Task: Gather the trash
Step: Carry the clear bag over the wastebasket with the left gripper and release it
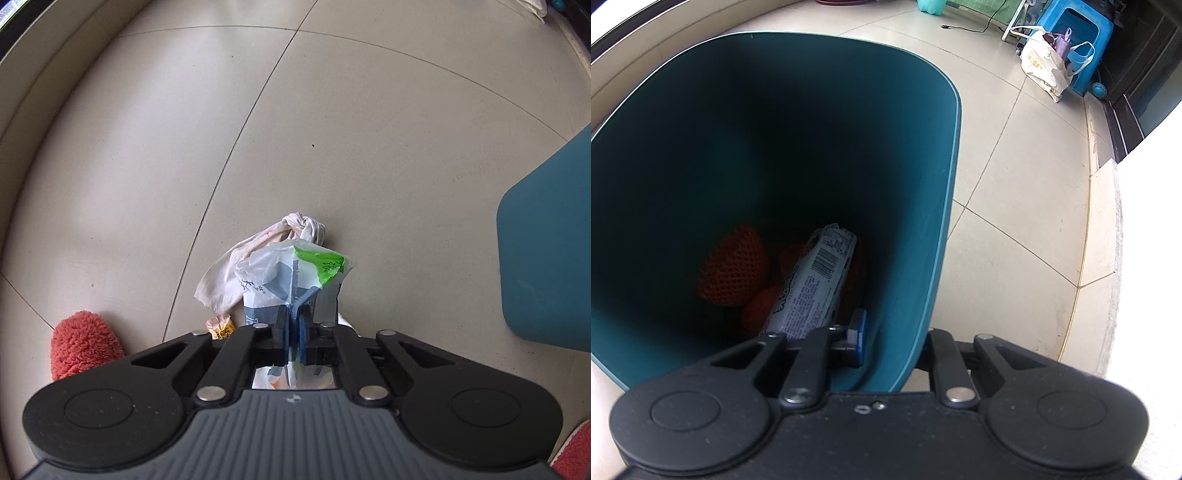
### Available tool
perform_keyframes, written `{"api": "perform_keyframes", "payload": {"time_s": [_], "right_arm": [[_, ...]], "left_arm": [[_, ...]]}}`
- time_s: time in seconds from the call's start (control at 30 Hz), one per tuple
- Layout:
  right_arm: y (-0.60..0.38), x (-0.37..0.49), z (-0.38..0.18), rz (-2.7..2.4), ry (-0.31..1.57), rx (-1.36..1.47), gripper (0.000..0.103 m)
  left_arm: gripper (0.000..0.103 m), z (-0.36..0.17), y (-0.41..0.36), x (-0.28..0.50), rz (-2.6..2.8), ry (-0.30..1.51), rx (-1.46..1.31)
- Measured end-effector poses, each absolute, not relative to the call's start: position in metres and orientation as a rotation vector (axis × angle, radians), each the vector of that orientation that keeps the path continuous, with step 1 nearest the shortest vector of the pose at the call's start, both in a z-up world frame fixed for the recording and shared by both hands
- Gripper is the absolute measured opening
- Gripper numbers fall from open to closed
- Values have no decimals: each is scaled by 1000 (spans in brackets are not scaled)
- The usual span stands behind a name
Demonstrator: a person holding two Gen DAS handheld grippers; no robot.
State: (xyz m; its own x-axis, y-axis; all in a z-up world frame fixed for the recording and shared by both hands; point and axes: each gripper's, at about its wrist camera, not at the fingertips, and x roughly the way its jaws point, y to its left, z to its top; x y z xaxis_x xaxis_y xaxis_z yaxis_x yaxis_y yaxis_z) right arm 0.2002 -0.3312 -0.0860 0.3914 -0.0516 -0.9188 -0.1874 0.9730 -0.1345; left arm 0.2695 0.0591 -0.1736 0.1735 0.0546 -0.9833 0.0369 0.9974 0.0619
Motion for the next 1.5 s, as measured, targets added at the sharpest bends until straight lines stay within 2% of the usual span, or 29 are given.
{"api": "perform_keyframes", "payload": {"time_s": [0.3,0.6,0.93,1.03,1.2,1.5], "right_arm": [[-332,200,-86,86,1168,-227,15],[-329,207,-82,80,1171,-215,14],[-334,206,-84,74,1166,-203,14],[-335,206,-84,58,1164,-195,9],[-338,208,-83,39,1182,-153,7],[-329,209,-75,39,1181,-138,7]], "left_arm": [[4,-87,41,269,-54,1299,47],[4,6,-20,273,-194,1169,99],[4,54,-106,270,-383,1081,142],[4,66,-134,270,-439,1056,166],[4,52,-181,266,-514,1068,217],[4,-36,-223,280,-499,1235,264]]}}
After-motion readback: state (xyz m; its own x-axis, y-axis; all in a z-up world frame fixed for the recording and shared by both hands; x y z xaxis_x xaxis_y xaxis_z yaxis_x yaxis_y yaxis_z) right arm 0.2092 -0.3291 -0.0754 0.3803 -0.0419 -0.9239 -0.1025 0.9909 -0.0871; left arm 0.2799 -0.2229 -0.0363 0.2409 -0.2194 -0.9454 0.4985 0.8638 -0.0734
